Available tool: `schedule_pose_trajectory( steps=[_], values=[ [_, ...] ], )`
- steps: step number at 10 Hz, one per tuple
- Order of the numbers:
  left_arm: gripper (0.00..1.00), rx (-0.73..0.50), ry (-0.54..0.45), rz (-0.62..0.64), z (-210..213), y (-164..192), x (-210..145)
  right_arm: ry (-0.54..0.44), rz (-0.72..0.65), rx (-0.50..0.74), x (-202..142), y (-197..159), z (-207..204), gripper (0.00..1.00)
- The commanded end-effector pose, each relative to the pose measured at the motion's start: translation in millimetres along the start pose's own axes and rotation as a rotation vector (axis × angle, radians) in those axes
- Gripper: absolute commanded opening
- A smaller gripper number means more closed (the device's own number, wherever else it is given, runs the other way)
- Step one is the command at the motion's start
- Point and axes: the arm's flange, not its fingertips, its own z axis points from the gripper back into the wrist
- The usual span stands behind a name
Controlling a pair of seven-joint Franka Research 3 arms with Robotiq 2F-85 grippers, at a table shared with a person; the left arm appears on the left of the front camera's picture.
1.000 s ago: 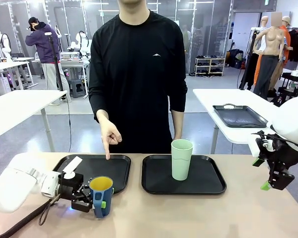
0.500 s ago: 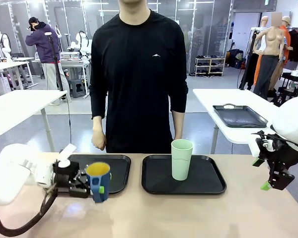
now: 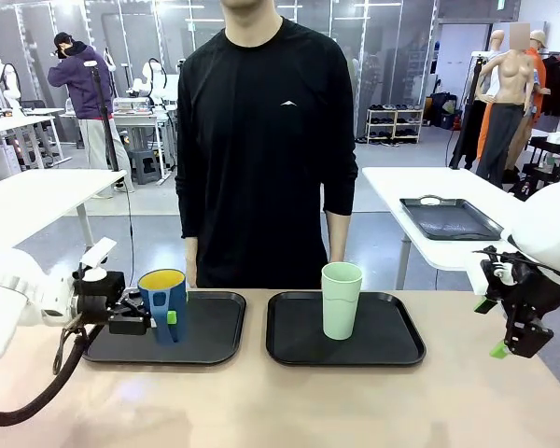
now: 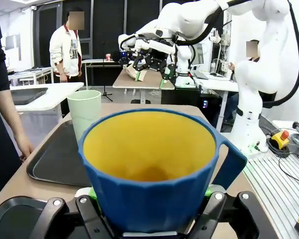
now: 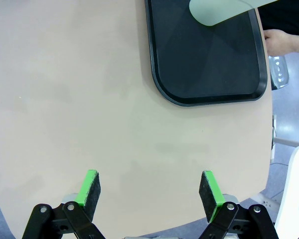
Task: Sort and store the cups by type.
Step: Pick up the Handle plastic cup and place it into the empty Flat Tray.
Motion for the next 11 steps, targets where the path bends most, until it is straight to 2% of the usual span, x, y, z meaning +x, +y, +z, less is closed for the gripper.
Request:
schedule_pose_trajectory(
  steps=[1,6,7,8,11],
  values=[
    [0.61,-0.003,-0.001,-0.004,-1.3,0.8,1.5,0.015,-0.018,-0.007,2.4,0.6,0.6,1.0],
    [0.61,-0.003,-0.001,-0.004,-1.3,0.8,1.5,0.015,-0.018,-0.007,2.4,0.6,0.6,1.0],
    [0.73,0.0,0.0,0.001,-0.1,-0.3,-0.7,0.015,-0.018,-0.007,2.4,0.6,0.6,1.0],
    [0.73,0.026,-0.025,0.054,1.2,20.3,-5.1,0.015,-0.018,-0.007,2.4,0.6,0.6,1.0],
    [0.73,0.109,-0.013,0.021,7.9,64.8,-6.3,0.015,-0.018,-0.007,2.4,0.6,0.6,1.0]
  ],
)
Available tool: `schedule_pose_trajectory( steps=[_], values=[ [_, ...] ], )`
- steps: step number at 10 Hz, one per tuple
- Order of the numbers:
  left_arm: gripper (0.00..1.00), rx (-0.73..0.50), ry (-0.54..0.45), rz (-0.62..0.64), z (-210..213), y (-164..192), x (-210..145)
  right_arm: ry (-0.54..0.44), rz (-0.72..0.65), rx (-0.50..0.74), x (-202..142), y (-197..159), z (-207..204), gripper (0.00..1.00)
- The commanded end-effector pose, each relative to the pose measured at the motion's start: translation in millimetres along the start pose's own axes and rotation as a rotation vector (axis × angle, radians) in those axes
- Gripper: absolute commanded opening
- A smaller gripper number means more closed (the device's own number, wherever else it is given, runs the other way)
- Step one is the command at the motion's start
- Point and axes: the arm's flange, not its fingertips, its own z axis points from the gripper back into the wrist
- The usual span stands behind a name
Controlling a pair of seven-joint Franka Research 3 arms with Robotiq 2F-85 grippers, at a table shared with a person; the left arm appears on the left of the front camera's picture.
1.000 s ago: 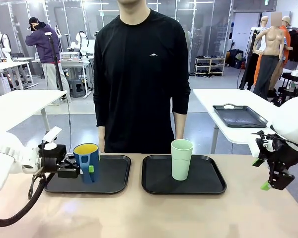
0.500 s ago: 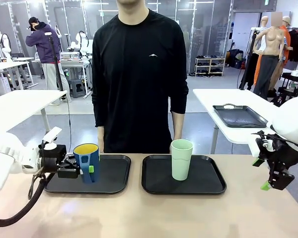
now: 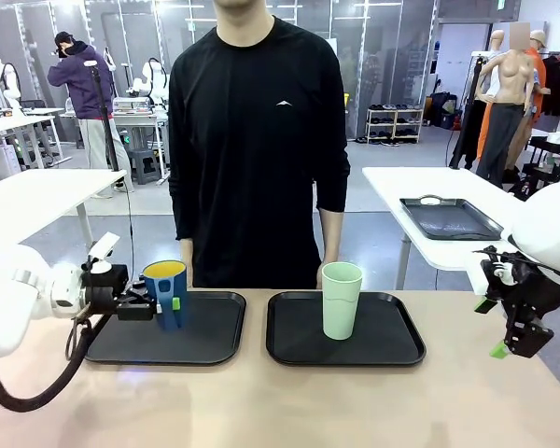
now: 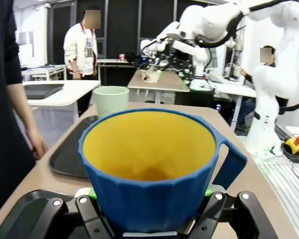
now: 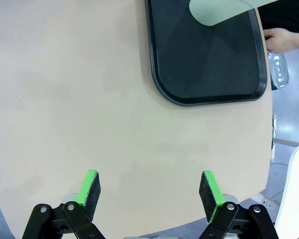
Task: Sort and store the cups by type.
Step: Pick up the Handle plastic cup and place it into the empty Flat Tray.
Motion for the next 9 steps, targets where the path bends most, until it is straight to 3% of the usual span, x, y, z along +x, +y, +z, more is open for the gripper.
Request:
schedule_pose_trajectory(
  steps=[1,4,9],
  values=[
    [0.73,0.053,0.003,-0.018,0.0,37.1,3.4,0.015,-0.018,-0.007,2.4,0.7,0.5,1.0],
    [0.73,0.107,0.067,-0.069,8.4,70.7,10.9,0.015,-0.018,-0.007,2.4,0.7,0.5,1.0],
    [0.73,0.108,0.031,-0.022,23.8,98.7,6.9,0.015,-0.018,-0.007,2.4,0.7,0.5,1.0]
  ],
)
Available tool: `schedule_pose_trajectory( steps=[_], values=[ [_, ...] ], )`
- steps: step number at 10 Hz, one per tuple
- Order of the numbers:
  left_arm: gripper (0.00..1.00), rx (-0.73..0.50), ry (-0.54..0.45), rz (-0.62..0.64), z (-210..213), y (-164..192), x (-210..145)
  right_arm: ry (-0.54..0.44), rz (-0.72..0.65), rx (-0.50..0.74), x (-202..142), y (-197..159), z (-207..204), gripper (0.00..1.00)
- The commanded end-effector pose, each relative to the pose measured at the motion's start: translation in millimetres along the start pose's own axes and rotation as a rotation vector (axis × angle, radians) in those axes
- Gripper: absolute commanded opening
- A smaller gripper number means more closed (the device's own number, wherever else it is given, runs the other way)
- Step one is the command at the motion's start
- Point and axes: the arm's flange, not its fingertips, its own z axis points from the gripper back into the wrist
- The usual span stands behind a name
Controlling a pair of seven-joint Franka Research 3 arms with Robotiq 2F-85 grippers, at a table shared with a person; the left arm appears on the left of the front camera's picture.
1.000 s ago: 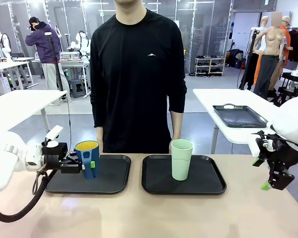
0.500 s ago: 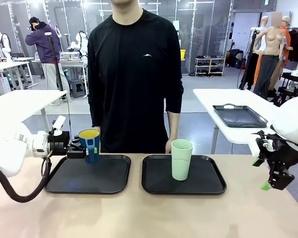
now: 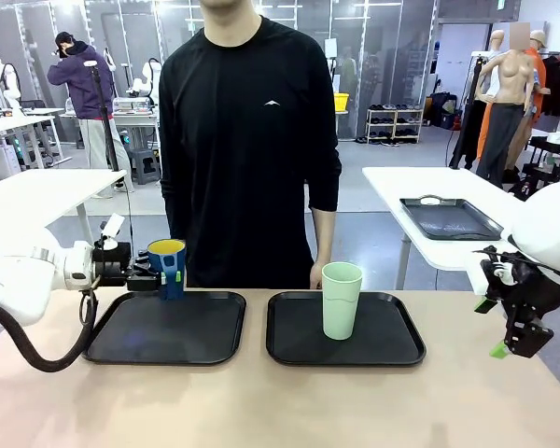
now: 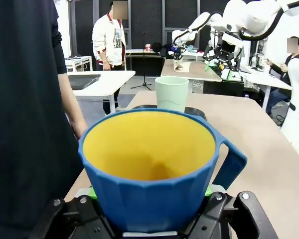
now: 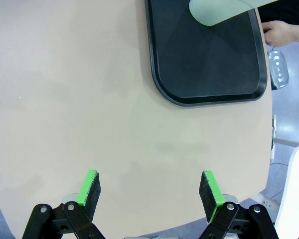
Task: Sort and store the cups by type.
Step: Pick up the Handle plastic cup and place it into the empty Flat Tray.
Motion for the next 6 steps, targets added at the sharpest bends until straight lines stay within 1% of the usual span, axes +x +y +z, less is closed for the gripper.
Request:
schedule_pose_trajectory(
  steps=[1,2,6],
  values=[
    [0.73,0.008,-0.012,0.022,3.0,8.5,-2.9,0.015,-0.018,-0.007,2.4,0.7,0.4,1.0],
    [0.73,0.017,0.022,0.004,7.7,12.4,-11.8,0.015,-0.018,-0.007,2.4,0.7,0.4,1.0],
    [0.73,-0.043,0.037,-0.009,19.8,12.3,-36.1,0.015,-0.018,-0.007,2.4,0.7,0.4,1.0]
  ],
)
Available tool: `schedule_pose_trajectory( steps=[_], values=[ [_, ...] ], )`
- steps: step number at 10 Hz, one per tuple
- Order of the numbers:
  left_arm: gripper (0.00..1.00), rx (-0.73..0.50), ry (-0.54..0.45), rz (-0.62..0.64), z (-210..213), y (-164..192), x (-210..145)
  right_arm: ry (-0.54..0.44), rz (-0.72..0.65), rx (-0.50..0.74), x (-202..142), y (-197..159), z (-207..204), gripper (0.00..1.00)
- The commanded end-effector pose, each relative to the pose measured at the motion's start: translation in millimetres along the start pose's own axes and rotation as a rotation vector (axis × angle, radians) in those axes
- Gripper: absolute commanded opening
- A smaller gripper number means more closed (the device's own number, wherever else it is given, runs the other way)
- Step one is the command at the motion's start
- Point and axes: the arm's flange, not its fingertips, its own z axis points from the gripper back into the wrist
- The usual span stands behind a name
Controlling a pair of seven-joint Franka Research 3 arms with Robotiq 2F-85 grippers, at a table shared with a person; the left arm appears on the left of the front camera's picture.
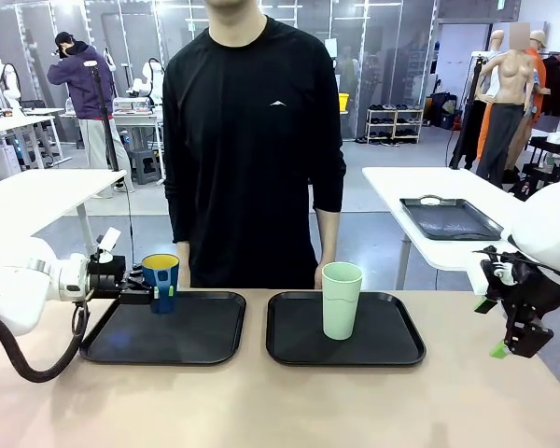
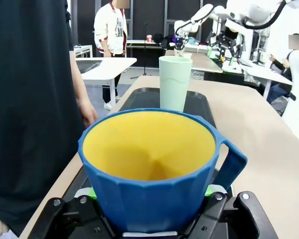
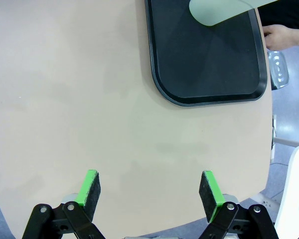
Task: Sort and store the cups by type.
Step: Pick up the Handle plastic cup and place it into the empty Flat Tray.
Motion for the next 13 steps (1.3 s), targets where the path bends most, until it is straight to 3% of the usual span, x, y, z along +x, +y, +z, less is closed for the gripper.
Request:
schedule_pose_trajectory(
  steps=[1,9,13],
  values=[
    [0.73,-0.038,-0.015,-0.054,4.7,10.0,-8.3,0.015,-0.018,-0.007,2.4,0.7,0.5,1.0],
    [0.73,-0.125,-0.079,-0.131,2.7,35.1,-50.9,0.015,-0.018,-0.007,2.4,0.7,0.5,1.0],
    [0.73,-0.117,-0.034,-0.135,-2.7,44.4,-64.7,0.015,-0.018,-0.007,2.4,0.7,0.5,1.0]
  ],
)
